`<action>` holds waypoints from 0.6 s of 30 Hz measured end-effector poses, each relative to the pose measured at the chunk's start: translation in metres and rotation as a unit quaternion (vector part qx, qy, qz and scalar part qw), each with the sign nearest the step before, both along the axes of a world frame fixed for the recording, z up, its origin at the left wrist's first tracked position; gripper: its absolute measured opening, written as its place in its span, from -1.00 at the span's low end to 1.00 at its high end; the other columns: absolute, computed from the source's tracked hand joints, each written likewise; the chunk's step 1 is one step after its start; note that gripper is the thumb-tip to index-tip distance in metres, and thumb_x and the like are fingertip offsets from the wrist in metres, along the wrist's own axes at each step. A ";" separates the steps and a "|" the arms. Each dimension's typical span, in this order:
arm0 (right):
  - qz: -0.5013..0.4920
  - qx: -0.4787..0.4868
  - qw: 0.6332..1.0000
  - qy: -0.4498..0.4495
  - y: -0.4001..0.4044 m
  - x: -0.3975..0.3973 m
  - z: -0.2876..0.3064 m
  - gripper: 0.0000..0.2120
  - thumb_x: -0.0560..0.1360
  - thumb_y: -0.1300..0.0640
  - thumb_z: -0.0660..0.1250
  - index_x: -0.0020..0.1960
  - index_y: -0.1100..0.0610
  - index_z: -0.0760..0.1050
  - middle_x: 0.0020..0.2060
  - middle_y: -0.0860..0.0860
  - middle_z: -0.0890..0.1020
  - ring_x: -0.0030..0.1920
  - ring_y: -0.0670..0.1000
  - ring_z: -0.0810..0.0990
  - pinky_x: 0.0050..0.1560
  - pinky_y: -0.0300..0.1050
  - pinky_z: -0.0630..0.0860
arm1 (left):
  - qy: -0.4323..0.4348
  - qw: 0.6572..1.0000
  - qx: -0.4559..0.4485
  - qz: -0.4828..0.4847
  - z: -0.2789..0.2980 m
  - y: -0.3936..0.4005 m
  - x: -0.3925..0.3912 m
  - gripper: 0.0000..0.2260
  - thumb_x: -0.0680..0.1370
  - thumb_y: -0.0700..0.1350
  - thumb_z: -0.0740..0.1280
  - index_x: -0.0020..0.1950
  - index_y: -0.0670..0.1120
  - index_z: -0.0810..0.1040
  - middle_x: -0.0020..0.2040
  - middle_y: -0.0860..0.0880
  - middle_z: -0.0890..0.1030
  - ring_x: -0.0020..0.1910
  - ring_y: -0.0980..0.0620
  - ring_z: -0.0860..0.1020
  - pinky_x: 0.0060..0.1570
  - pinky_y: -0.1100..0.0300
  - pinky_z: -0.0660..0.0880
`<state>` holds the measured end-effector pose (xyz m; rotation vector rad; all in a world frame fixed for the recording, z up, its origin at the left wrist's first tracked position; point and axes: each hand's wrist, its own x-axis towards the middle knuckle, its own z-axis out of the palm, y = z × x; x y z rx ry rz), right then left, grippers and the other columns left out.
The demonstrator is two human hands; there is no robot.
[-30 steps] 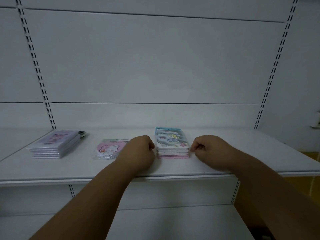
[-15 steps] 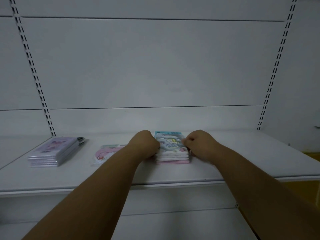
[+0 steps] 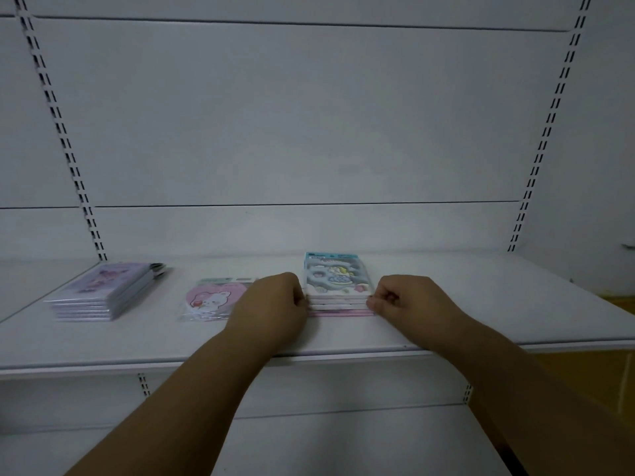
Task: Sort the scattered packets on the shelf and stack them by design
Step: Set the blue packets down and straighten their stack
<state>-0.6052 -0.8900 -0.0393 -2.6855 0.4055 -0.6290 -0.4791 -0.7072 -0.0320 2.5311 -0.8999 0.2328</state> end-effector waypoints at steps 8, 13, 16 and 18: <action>0.006 -0.007 1.000 -0.020 -0.003 -0.003 -0.006 -0.81 0.52 0.01 0.34 -0.16 0.11 0.57 -0.33 -0.08 0.55 -0.29 -0.11 0.48 -0.30 -0.23 0.33 | -0.022 0.999 -0.015 -0.017 -0.008 0.003 -0.003 -0.91 0.56 0.00 0.32 -0.03 0.00 0.54 -0.06 0.03 0.60 -0.09 0.05 0.53 -0.10 0.19 0.46; -0.007 -0.006 1.000 -0.013 -0.002 -0.002 -0.005 -0.80 0.51 -0.02 0.35 -0.15 0.11 0.59 -0.28 -0.03 0.60 -0.23 -0.04 0.53 -0.22 -0.16 0.41 | -0.014 1.000 -0.023 -0.011 -0.010 0.002 -0.002 -0.91 0.56 -0.02 0.32 -0.01 -0.01 0.55 -0.03 0.01 0.60 -0.08 0.04 0.52 -0.11 0.19 0.44; -0.007 -0.016 1.000 -0.002 -0.001 -0.001 -0.005 -0.79 0.51 -0.02 0.35 -0.15 0.11 0.60 -0.27 -0.01 0.60 -0.21 -0.02 0.54 -0.20 -0.14 0.41 | -0.017 1.000 -0.024 -0.003 -0.010 0.002 -0.003 -0.87 0.56 0.03 0.32 -0.02 -0.01 0.56 -0.06 0.02 0.59 -0.11 0.05 0.52 -0.15 0.19 0.43; -0.004 -0.013 1.000 -0.001 -0.002 -0.002 -0.005 -0.80 0.51 -0.01 0.35 -0.15 0.12 0.60 -0.27 -0.02 0.59 -0.21 -0.03 0.53 -0.20 -0.16 0.40 | -0.024 1.000 -0.014 -0.012 -0.010 0.001 -0.003 -0.85 0.57 0.02 0.31 -0.01 -0.03 0.59 -0.04 0.01 0.59 -0.12 0.05 0.51 -0.14 0.20 0.42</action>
